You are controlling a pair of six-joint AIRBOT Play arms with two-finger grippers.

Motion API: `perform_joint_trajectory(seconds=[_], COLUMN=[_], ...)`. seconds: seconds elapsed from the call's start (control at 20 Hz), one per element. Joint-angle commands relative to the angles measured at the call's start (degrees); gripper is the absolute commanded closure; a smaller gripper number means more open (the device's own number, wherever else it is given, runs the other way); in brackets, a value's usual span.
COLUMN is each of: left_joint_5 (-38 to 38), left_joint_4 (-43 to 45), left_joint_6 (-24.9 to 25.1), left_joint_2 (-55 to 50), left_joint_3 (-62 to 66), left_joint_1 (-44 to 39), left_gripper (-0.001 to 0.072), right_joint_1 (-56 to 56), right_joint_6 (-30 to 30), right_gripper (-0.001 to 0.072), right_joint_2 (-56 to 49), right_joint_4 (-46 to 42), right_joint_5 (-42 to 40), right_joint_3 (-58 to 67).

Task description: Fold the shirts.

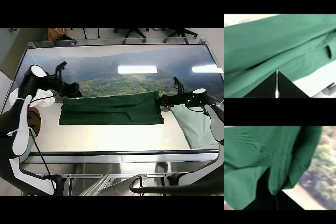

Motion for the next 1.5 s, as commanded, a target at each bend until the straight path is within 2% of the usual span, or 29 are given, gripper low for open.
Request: perform_joint_trajectory(seconds=[0.0,0.1,0.35,0.5,0.6,0.75,0.9,1.0,1.15,1.3,1.4,1.45], left_joint_5=[5.4,8.9,19.3,18.8,15.9,4.7,-5.4,-6.4,-6.3,-4.2,-3.7,-3.6], left_joint_4=[-0.4,-0.5,-0.5,-0.5,-0.4,-0.4,-0.5,-0.5,-0.5,-0.5,-0.5,-0.5], left_joint_6=[0.2,0.1,-2.1,-3.9,-5.4,-5.6,-3.8,-2.6,-2.1,-1.2,1.2,2.3], left_joint_2=[-3.2,-6.9,-15.4,-21.3,-24.3,-24.6,-16.9,-6.8,8.9,21.9,27.7,29.8], left_joint_3=[0.0,0.0,1.3,9.7,15.9,24.9,27.7,22.3,14.3,7.8,4.2,2.4], left_joint_1=[-9.0,-14.7,-27.7,-32.3,-33.1,-30.7,-24.0,-17.5,-6.1,4.5,9.7,11.7], left_gripper=[0.0661,0.0689,0.0691,0.0691,0.0691,0.0691,0.0692,0.0692,0.0691,0.0692,0.0692,0.0691], right_joint_1=[0.0,0.0,0.0,0.1,0.1,0.1,1.4,4.9,16.5,33.2,45.4,51.2], right_joint_6=[2.4,4.6,9.9,15.2,17.0,18.9,19.6,20.0,20.9,21.2,19.0,17.9], right_gripper=[0.0698,0.0698,0.0698,0.0698,0.0698,0.0698,0.0697,0.0697,0.0697,0.0698,0.0696,0.0639], right_joint_2=[2.4,4.5,9.1,9.5,9.7,10.0,10.1,10.1,9.2,5.7,1.3,-1.8], right_joint_4=[0.9,0.9,0.9,0.9,0.9,1.3,5.8,8.5,8.6,9.3,8.3,6.2], right_joint_5=[6.3,10.1,16.5,21.7,22.7,23.6,23.2,20.1,10.6,-4.3,-16.8,-23.8], right_joint_3=[3.7,6.8,15.4,22.2,24.3,24.7,24.7,24.7,24.7,24.7,24.7,24.7])
